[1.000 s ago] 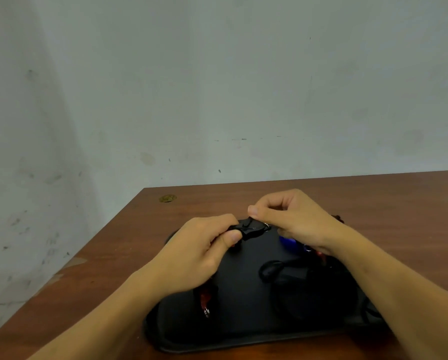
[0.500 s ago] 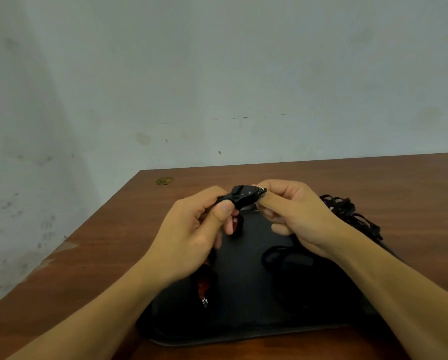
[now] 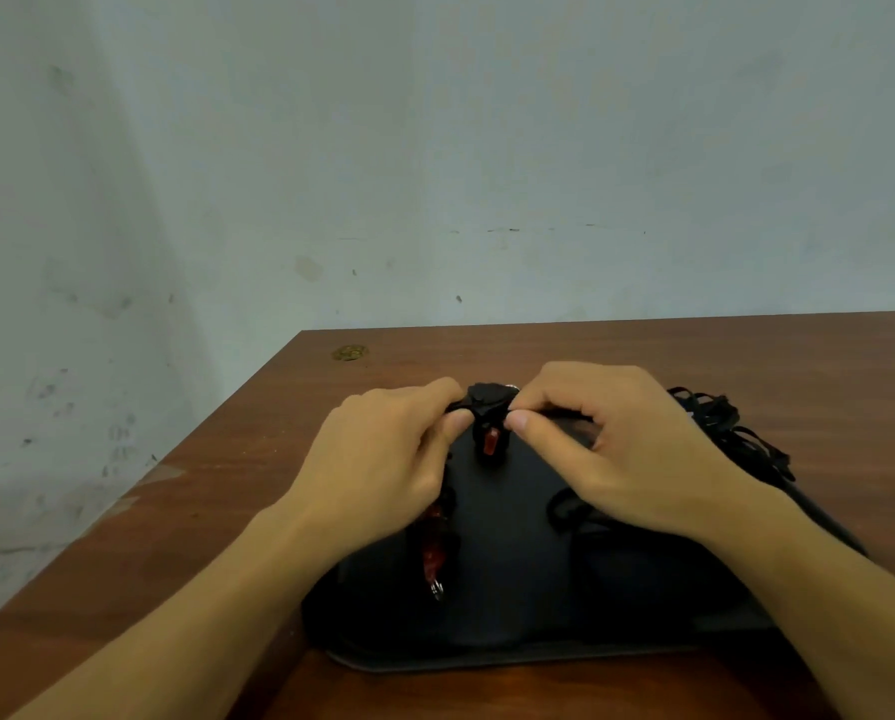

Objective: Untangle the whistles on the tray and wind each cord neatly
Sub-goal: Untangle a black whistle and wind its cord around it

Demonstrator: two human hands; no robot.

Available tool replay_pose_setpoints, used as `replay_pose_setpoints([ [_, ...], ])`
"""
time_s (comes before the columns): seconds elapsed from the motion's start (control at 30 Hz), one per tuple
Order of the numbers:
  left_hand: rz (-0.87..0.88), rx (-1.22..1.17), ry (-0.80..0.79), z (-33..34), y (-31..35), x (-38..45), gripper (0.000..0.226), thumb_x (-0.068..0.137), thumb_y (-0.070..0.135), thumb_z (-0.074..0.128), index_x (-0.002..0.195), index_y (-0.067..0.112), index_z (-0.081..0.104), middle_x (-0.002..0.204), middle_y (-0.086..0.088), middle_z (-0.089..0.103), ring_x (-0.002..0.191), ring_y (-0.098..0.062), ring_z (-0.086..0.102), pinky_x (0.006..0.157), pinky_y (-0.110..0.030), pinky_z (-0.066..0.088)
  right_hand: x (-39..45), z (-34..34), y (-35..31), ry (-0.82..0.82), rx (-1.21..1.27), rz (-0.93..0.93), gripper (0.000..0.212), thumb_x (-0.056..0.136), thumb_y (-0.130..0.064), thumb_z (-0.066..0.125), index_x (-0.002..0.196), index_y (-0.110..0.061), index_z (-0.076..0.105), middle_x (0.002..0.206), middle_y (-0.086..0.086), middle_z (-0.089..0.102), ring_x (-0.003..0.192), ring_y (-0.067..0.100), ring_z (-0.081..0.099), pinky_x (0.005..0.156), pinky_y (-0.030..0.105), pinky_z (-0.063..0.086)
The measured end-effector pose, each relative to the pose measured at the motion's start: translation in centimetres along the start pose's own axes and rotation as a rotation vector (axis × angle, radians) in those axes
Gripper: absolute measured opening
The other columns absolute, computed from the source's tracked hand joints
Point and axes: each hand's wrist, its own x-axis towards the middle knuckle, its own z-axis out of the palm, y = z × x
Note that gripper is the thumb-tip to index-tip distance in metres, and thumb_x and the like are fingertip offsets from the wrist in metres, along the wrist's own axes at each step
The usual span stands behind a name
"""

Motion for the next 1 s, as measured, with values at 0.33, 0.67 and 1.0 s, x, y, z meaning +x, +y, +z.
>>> replay_pose_setpoints([
  [0.33,0.192,-0.155,-0.106,-0.8,1.5,-0.6,0.022,0.102,0.032,0.042,0.084,0.022,0.05,0.067,0.007,0.053,0.062,-0.014,0.052,0.056,-0.042,0.044,-0.1,-0.5,-0.7,0.133,0.452,0.131,0.014,0.08,-0.03,0.075,0.076,-0.017,0.076,0.069,0.004,0.067,0.059,0.016,0.054,0.058,0.02,0.042],
  [0.67,0.197,-0.45,-0.118,-0.5,2.7,-1.0,0.029,0.104,0.025,0.045,0.078,0.015,0.056,0.064,0.004,0.056,0.055,-0.018,0.055,0.053,-0.035,0.043,-0.1,-0.5,-0.6,-0.092,0.971,0.354,0.021,0.079,-0.03,0.077,0.068,-0.014,0.073,0.066,-0.004,0.069,0.061,0.006,0.064,0.06,0.016,0.05],
  [1.0,0.135,-0.52,-0.019,-0.2,3.3,-1.0,0.023,0.102,0.023,0.045,0.087,0.014,0.061,0.063,0.006,0.059,0.052,-0.017,0.057,0.051,-0.038,0.043,0.2,-0.2,-1.2,-0.14,1.08,0.505,0.033,0.079,-0.045,0.073,0.062,-0.017,0.066,0.046,-0.01,0.043,0.043,0.005,0.023,0.044,0.022,0.013],
])
